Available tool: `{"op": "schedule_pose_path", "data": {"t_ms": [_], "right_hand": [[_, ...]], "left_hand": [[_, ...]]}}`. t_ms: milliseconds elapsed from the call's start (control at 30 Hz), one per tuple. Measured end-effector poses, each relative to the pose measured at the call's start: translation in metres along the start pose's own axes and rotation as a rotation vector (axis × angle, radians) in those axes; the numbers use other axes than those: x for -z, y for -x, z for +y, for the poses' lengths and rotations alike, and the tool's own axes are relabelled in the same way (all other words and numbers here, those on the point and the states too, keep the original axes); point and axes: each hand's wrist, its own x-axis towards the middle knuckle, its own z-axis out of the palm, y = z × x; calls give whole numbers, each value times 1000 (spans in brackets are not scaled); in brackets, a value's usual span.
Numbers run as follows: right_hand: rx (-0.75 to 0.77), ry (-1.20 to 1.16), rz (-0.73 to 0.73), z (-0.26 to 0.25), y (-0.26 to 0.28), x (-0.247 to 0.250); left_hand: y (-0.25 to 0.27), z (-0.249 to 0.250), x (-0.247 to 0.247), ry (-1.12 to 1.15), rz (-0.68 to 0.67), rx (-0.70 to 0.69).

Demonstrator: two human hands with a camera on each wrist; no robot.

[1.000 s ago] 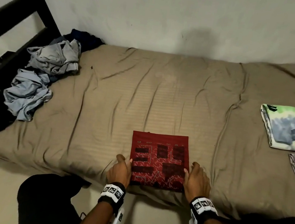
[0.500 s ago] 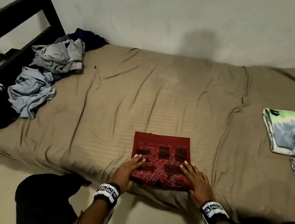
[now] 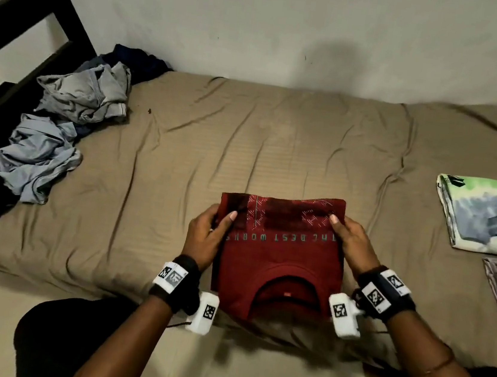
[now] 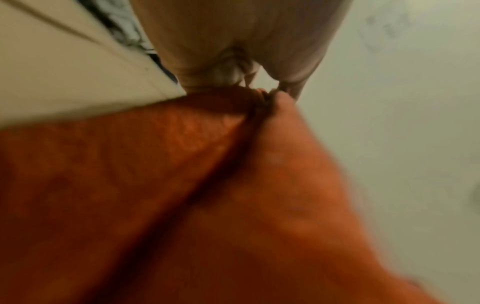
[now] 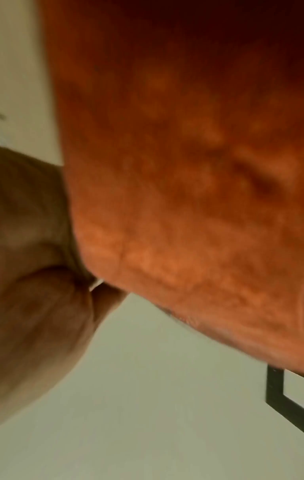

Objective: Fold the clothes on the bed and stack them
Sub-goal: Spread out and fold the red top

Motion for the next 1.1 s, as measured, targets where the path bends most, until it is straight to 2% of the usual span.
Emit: {"op": "schedule_pose_path", "data": {"t_ms": [67, 133, 167, 233, 333, 400, 500, 567, 700, 800, 867, 933, 1000, 1100], "right_hand": [[-168, -102, -2, 3, -22, -3], [-343, -118, 31, 21, -41, -12], [-421, -114, 57, 39, -48, -14], [-526, -116, 125, 74, -51, -13], [-559, -200, 139, 106, -35, -5], [-578, -217, 104, 115, -21, -7], [-505, -252, 90, 129, 7, -17], [-481, -256, 87, 131, 16, -24], [-485, -353, 95, 125, 9, -23], [-402, -308, 73, 123, -6, -29], [-344, -217, 77, 122, -10, -36], [-317, -171, 77, 119, -9, -42], [-295, -188, 74, 113, -5, -35], [-260, -215, 66, 94, -2, -1]], "left_hand": [[-20, -26, -11, 98, 60, 205], [-37, -67, -19, 97, 112, 461], [-42, -87, -24, 23, 111, 563], [-36, -111, -28, -174, 41, 649], [-16, -114, -29, -325, 40, 590], [-3, -114, -31, -379, -53, 577], [15, -122, -39, -486, -186, 520], [24, -127, -40, -415, -183, 485], [28, -134, -40, -130, -121, 547], [17, -118, -45, -298, -135, 471], [10, -115, -50, -335, -121, 486], [-2, -121, -51, -282, -98, 571], [-13, -119, -56, -181, -132, 665], [-27, -95, -80, -76, -188, 657]]}}
